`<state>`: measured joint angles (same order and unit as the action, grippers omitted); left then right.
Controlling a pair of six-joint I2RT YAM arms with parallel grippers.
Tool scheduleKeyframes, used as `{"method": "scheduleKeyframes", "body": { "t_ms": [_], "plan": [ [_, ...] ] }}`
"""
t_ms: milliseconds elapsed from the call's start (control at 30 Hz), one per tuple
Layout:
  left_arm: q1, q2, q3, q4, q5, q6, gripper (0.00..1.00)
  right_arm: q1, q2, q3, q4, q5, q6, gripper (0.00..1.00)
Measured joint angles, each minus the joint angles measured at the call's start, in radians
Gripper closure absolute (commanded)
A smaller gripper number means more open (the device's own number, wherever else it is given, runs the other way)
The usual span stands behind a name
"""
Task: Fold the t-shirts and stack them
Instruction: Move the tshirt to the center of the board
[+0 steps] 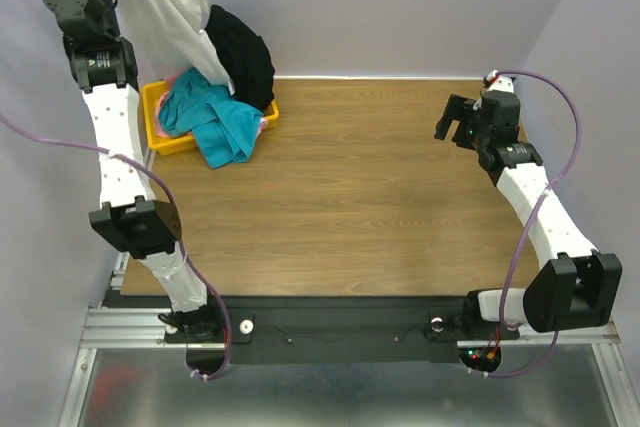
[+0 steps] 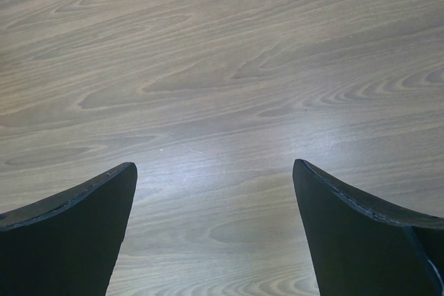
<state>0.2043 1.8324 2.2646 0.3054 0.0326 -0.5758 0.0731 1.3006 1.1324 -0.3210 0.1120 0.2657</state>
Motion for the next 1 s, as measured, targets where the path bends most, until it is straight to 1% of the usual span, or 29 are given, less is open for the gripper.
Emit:
{"method": "scheduleKeyframes", "body": {
  "t_ms": [100, 367, 500, 600, 700, 800, 867, 900, 933, 1000],
  "plan": [
    [0.000, -0.069, -0.002, 0.023, -0.013, 0.039, 1.00, 0.000, 0.000, 0.000, 0.000, -0.004, 0.000, 0.00],
    [0.000, -0.261, -0.115, 0.079, -0.018, 0.159, 1.00, 0.000, 0.000, 0.000, 0.000, -0.019, 0.004, 0.00],
    [-0.017, -0.322, -0.174, 0.084, 0.038, 0.211, 1.00, 0.000, 0.000, 0.000, 0.000, -0.030, 0.012, 0.00],
    [-0.064, -0.341, -0.192, 0.083, 0.092, 0.243, 1.00, 0.000, 0.000, 0.000, 0.000, -0.034, 0.019, 0.00],
    [-0.159, -0.363, -0.218, 0.066, 0.146, 0.270, 1.00, 0.000, 0.000, 0.000, 0.000, -0.034, 0.024, 0.00],
    [-0.303, -0.398, -0.266, 0.049, 0.189, 0.282, 1.00, 0.000, 0.002, 0.009, -0.002, -0.033, 0.028, 0.00],
    [-0.391, -0.430, -0.323, 0.047, 0.213, 0.277, 1.00, 0.000, 0.002, 0.021, 0.000, -0.024, 0.033, 0.00],
    [-0.465, -0.452, -0.363, 0.043, 0.217, 0.272, 1.00, 0.000, -0.003, 0.025, 0.000, -0.018, 0.034, 0.00],
    [-0.491, -0.462, -0.385, 0.041, 0.220, 0.270, 1.00, 0.000, -0.006, 0.025, 0.001, -0.011, 0.037, 0.00],
    [-0.602, -0.502, -0.494, 0.056, 0.212, 0.256, 1.00, 0.000, -0.034, 0.025, -0.003, 0.010, 0.037, 0.00]
  ]
}}
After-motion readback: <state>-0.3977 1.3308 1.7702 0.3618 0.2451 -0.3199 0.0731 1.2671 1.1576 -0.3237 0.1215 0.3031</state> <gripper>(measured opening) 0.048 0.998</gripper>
